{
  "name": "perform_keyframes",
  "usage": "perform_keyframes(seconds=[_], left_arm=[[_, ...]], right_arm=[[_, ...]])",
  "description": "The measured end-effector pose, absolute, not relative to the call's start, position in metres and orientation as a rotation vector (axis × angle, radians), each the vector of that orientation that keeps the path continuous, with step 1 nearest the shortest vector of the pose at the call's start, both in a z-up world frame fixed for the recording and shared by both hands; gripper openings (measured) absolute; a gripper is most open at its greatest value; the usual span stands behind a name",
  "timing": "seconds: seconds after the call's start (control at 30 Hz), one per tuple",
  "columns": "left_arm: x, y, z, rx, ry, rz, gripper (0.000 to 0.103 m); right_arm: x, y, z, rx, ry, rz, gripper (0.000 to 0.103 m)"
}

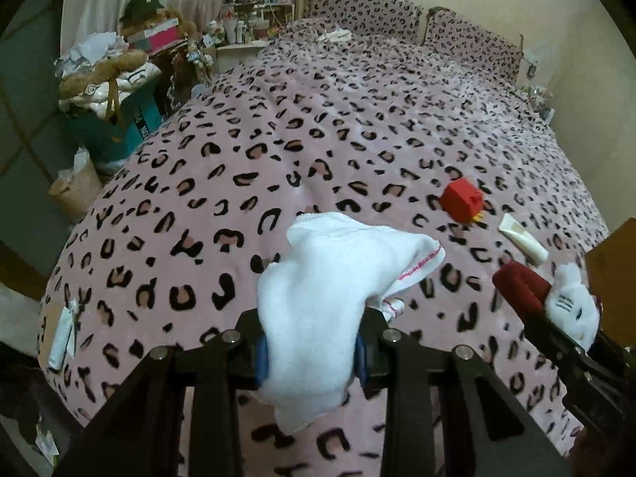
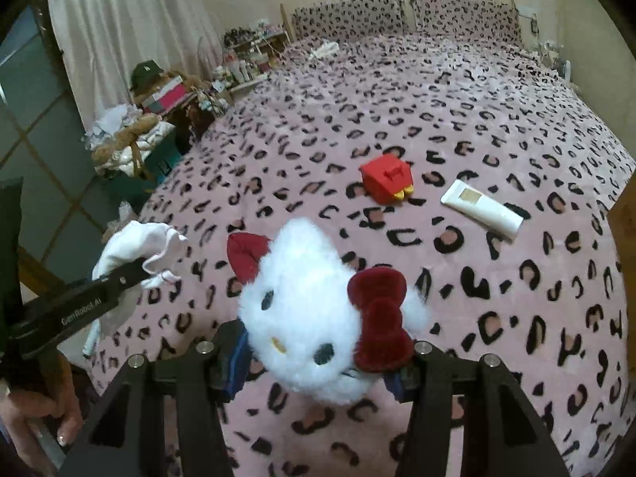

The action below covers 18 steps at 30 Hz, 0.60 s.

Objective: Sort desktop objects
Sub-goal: 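Lift the white sock and Hello Kitty plush with both tools and carry them toward the box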

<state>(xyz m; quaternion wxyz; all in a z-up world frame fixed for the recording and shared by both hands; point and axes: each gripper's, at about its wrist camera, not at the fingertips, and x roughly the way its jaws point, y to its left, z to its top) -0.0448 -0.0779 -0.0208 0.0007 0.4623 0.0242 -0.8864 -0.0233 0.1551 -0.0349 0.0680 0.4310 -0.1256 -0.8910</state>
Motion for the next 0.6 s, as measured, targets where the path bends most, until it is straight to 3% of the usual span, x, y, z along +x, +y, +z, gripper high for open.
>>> perform_keyframes(seconds=[0.6], left_arm=[[0.013, -0.052, 0.025, 1.424, 0.029, -2.832, 0.032]], right_arm=[[0.037, 0.167, -0.002, 1.254, -0.368, -2.738, 0.054]])
